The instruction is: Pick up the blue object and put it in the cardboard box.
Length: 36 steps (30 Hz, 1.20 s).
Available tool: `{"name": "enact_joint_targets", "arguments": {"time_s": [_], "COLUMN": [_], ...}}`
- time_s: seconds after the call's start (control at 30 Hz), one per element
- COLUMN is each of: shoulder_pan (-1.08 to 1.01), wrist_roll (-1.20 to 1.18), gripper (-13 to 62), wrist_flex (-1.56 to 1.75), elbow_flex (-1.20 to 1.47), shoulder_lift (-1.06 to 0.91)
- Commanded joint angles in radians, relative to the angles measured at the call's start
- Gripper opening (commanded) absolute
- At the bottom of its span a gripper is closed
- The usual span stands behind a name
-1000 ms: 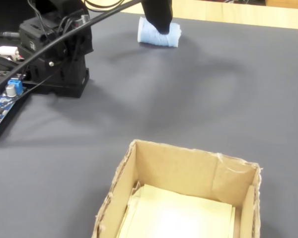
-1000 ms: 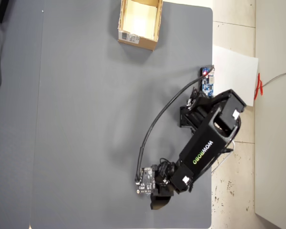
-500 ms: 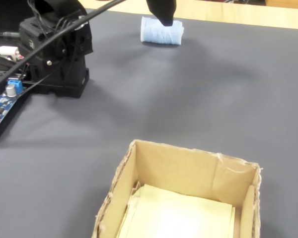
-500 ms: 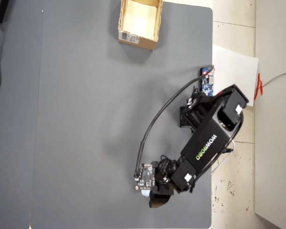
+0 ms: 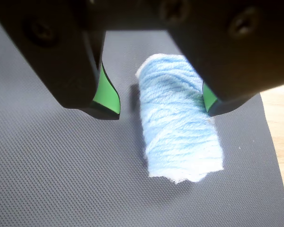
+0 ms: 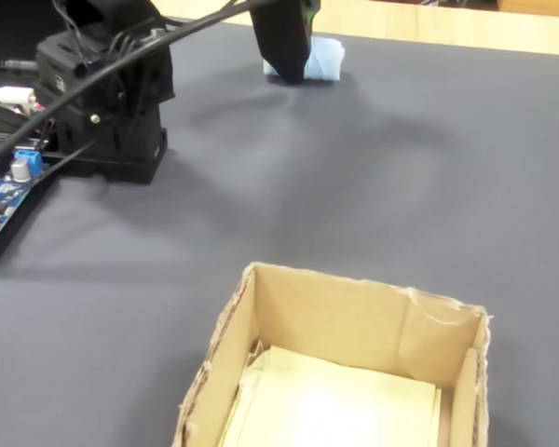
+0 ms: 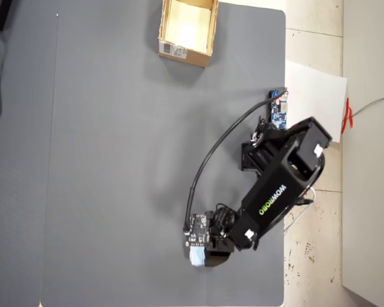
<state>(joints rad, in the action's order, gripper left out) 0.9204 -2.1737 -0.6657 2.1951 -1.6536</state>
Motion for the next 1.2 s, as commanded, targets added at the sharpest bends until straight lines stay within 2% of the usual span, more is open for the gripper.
{"name": "enact_joint_targets", "arguments": {"time_s": [0.0,0.2,0.23,0.27,0.4,0.5,0.77,1.17], "shoulder_pan": [0.018,0.026,0.026,0.026,0.021,0.002,-0.132,-0.588], "wrist_roll": [0.025,0.067,0.075,0.120,0.141,0.181,0.213,0.376], "gripper": [32.9,28.0,25.7,19.3,18.2,13.3,13.2,13.3], "wrist_flex": [0.026,0.011,0.009,0.009,0.008,0.023,0.046,0.282], "elbow_flex": [-0.044,-0.067,-0.067,-0.066,-0.074,-0.089,-0.118,0.012], "shoulder_lift": [0.005,0.052,0.052,0.055,0.052,0.020,-0.121,-0.443]}}
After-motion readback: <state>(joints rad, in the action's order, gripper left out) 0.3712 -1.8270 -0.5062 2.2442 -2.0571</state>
